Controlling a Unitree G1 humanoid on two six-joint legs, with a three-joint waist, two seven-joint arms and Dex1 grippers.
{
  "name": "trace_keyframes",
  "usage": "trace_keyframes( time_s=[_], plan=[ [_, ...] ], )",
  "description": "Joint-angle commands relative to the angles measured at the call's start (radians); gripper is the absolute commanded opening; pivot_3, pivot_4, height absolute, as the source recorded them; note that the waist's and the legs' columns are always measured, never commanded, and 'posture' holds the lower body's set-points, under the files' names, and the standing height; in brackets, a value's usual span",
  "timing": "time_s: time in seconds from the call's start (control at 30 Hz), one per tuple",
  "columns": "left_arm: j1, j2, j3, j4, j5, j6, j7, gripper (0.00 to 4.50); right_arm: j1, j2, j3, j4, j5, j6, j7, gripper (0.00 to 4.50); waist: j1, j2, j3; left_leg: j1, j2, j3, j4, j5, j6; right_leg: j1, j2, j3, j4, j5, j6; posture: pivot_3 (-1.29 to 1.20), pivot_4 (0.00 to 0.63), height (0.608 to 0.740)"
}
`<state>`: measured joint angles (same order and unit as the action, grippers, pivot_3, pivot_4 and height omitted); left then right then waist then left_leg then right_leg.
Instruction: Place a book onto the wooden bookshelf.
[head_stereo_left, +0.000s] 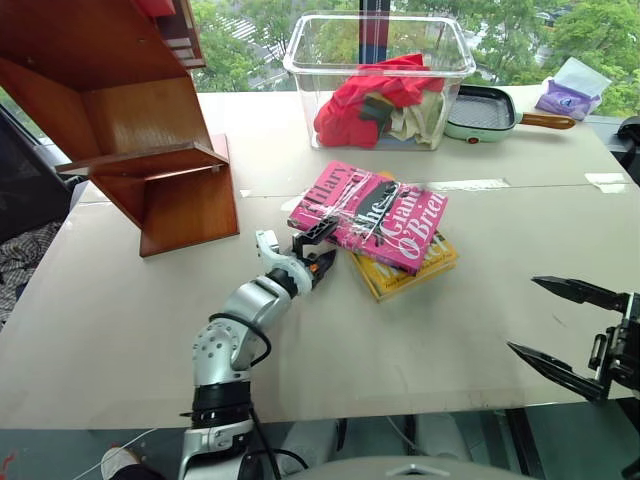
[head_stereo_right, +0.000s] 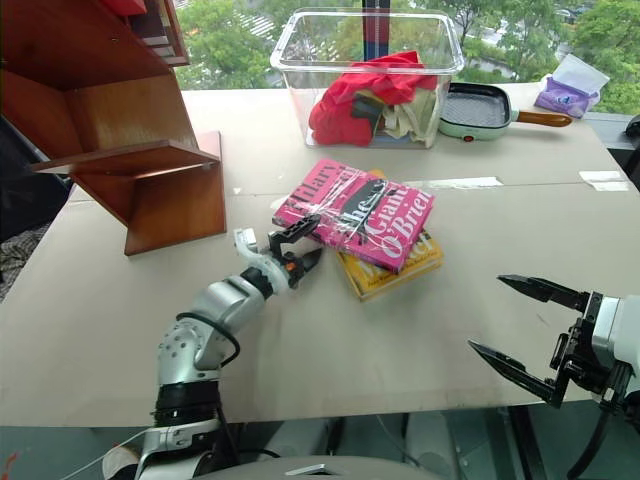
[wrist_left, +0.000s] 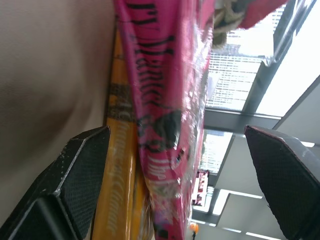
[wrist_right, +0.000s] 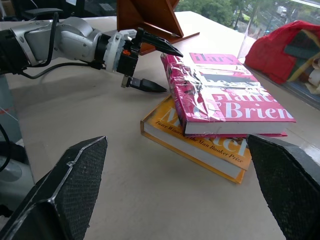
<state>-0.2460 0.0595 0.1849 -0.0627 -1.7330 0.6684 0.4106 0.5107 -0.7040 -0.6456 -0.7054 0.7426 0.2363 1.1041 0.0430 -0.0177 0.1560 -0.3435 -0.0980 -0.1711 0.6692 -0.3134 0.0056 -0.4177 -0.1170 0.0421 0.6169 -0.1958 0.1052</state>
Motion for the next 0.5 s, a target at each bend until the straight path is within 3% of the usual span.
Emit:
trace_keyframes(
  time_s=[0.03,0.4,0.5],
  plan=[
    [-0.035,-0.034,0.001,0.031,0.039,-0.012,-0.060,4.41,0.012,-0.013,-0.045,-0.030,0.022,-0.004,-0.009,4.50,0.000,0.000,0.000,0.000,0.000,0.000,0.000,0.000,0.000,0.000,0.000,0.000,0.000,0.000,0.000,0.00,0.150,0.740],
    [-0.113,-0.133,0.054,0.138,0.139,-0.041,-0.169,4.41,0.036,-0.050,-0.103,-0.068,0.061,0.038,-0.044,4.50,0.010,-0.001,0.001,-0.001,0.000,-0.001,0.000,0.000,0.000,0.001,0.000,-0.001,-0.001,0.000,0.000,0.00,0.150,0.740],
    [-0.141,-0.148,0.065,0.170,0.165,-0.038,-0.176,3.55,0.040,-0.046,-0.099,-0.075,0.061,0.040,-0.051,4.50,0.017,-0.002,0.001,-0.001,0.000,-0.001,0.000,0.000,0.000,0.001,0.000,-0.001,-0.002,0.000,0.001,0.00,0.150,0.740]
  ],
)
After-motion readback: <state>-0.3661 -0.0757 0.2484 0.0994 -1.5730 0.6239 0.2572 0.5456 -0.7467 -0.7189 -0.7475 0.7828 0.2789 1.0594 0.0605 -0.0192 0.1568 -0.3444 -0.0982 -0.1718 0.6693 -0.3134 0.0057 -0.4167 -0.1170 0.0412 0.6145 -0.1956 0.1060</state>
